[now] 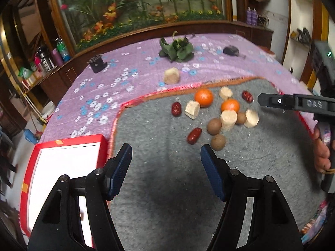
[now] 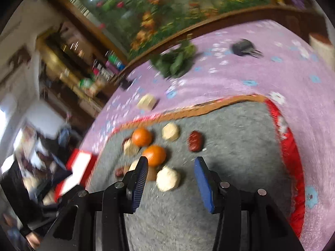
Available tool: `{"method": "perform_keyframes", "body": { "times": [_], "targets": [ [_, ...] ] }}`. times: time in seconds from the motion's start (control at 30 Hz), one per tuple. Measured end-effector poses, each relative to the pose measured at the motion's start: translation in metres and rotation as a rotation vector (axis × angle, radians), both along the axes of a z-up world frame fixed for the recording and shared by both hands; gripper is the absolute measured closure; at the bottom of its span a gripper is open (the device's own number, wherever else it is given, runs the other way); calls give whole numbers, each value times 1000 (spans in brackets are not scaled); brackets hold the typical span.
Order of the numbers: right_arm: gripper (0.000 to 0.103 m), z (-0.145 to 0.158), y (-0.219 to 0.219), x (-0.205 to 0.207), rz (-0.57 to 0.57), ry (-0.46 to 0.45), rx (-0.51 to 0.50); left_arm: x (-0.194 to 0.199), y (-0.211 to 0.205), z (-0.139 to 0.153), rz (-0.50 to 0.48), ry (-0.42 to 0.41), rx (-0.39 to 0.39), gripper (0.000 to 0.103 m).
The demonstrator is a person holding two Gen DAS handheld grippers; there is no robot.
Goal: Organize fruits
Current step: 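Grasp a pale octagonal piece with the right tool while the left tool grasps a brown round nut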
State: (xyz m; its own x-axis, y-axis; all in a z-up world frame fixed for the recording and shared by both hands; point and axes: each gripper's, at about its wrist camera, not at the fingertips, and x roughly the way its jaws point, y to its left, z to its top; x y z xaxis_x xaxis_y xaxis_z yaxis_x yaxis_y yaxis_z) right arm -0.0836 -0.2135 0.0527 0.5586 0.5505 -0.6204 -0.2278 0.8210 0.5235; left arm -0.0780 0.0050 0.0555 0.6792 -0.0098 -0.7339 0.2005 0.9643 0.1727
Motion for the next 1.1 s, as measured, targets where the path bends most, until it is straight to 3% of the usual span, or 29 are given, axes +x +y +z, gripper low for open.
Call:
{"method": "perform_keyframes", "body": {
  "times": [0.13, 0.23, 0.33, 0.43, 0.9, 1.1],
  "targets": [
    [58, -5, 29, -7, 90, -15, -131, 1, 0, -13, 1, 48, -8, 34],
    [59, -14, 44, -9, 81, -20, -240, -3, -4, -12, -27, 47, -16, 34],
    [66, -21, 55, -8, 65, -41, -355, -6, -11, -12, -65, 58, -33, 35],
    [74, -22, 65, -10, 70, -60, -392, -5, -16, -15, -87, 72, -36, 35],
    [74, -6, 5, 3, -137, -14, -68, 8, -23, -25, -92, 137, -69, 35],
    [74, -1, 3, 1, -147, -35, -55, 22, -38, -32, -100, 166, -84, 35]
  ]
}}
